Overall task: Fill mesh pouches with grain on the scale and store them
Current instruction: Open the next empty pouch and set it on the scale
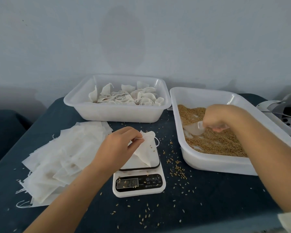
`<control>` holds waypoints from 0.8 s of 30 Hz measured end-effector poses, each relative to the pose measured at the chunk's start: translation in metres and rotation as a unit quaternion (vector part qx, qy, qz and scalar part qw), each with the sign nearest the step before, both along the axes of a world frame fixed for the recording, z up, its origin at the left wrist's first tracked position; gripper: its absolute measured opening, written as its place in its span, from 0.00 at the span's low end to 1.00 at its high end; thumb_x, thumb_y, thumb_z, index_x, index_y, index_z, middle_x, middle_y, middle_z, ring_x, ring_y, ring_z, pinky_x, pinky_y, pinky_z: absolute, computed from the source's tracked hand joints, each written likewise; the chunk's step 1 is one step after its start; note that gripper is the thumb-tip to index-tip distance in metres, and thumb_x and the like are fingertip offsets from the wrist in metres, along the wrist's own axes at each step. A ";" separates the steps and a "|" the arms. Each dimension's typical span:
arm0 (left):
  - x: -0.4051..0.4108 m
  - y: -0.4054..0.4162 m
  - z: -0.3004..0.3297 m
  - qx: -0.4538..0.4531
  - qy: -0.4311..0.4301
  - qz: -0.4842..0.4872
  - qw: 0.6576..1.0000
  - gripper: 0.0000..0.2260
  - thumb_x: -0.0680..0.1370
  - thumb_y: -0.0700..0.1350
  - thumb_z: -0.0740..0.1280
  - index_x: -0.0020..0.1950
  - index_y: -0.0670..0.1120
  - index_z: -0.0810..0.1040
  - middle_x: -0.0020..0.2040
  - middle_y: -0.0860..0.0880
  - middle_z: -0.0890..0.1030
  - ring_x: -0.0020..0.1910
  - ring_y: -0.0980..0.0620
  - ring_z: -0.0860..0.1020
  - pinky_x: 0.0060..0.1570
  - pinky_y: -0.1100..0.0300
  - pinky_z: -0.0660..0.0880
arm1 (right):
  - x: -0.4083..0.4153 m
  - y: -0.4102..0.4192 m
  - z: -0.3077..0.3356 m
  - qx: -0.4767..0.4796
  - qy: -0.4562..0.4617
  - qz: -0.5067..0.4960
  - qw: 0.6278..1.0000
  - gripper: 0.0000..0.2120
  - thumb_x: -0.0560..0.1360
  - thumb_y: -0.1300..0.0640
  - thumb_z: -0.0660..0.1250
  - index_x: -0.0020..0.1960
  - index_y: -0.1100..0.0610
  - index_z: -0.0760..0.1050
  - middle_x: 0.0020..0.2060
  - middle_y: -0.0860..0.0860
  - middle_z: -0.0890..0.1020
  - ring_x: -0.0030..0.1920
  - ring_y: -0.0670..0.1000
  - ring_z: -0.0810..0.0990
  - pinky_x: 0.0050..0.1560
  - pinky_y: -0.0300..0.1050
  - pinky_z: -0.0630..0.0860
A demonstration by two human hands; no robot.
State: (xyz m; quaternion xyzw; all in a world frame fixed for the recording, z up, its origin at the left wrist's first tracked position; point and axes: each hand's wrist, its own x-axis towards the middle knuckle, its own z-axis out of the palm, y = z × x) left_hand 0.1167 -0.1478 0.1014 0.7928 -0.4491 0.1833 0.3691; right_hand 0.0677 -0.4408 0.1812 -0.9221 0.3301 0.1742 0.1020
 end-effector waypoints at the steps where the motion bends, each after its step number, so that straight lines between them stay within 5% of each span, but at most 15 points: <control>1: 0.000 0.000 -0.001 0.001 0.002 0.001 1.000 0.02 0.74 0.38 0.71 0.42 0.43 0.80 0.38 0.53 0.78 0.35 0.55 0.75 0.36 0.53 0.77 | 0.007 0.003 -0.004 -0.027 -0.011 0.001 1.000 0.10 0.76 0.62 0.63 0.36 0.61 0.68 0.30 0.53 0.71 0.26 0.49 0.70 0.26 0.40 0.67; 5: 0.003 0.001 -0.002 0.000 0.002 0.005 1.000 0.02 0.73 0.38 0.71 0.41 0.42 0.79 0.38 0.56 0.76 0.35 0.55 0.74 0.35 0.54 0.76 | 0.032 -0.003 -0.024 -0.074 -0.037 -0.002 0.997 0.12 0.79 0.59 0.58 0.53 0.66 0.76 0.36 0.55 0.74 0.34 0.52 0.74 0.34 0.42 0.71; 8: 0.007 0.001 -0.003 -0.001 -0.004 0.007 1.000 0.02 0.73 0.38 0.72 0.41 0.42 0.79 0.38 0.55 0.77 0.34 0.57 0.73 0.34 0.55 0.76 | 0.047 -0.011 -0.038 -0.080 -0.068 -0.013 0.994 0.12 0.79 0.57 0.58 0.53 0.65 0.76 0.42 0.55 0.77 0.42 0.54 0.77 0.46 0.46 0.76; 12: 0.012 0.000 -0.001 -0.005 -0.011 0.005 1.000 0.03 0.73 0.38 0.72 0.42 0.42 0.79 0.38 0.54 0.78 0.34 0.56 0.74 0.33 0.56 0.76 | 0.064 -0.015 -0.057 -0.106 -0.095 -0.044 0.989 0.08 0.76 0.64 0.59 0.39 0.63 0.73 0.35 0.54 0.76 0.34 0.53 0.75 0.38 0.44 0.73; 18: 0.012 -0.006 -0.002 -0.004 -0.008 0.001 1.000 0.02 0.73 0.38 0.71 0.42 0.42 0.79 0.39 0.53 0.78 0.35 0.57 0.74 0.34 0.56 0.76 | 0.073 -0.021 -0.075 -0.121 -0.113 -0.053 0.985 0.10 0.77 0.64 0.58 0.53 0.64 0.77 0.39 0.55 0.76 0.39 0.56 0.77 0.40 0.47 0.74; 24: 0.013 -0.006 0.000 0.003 -0.001 0.008 1.000 0.01 0.73 0.38 0.71 0.43 0.41 0.80 0.39 0.52 0.79 0.36 0.59 0.72 0.37 0.61 0.75 | 0.068 -0.039 -0.079 -0.119 -0.144 -0.057 0.981 0.13 0.74 0.66 0.59 0.57 0.64 0.77 0.38 0.54 0.76 0.38 0.55 0.77 0.38 0.46 0.73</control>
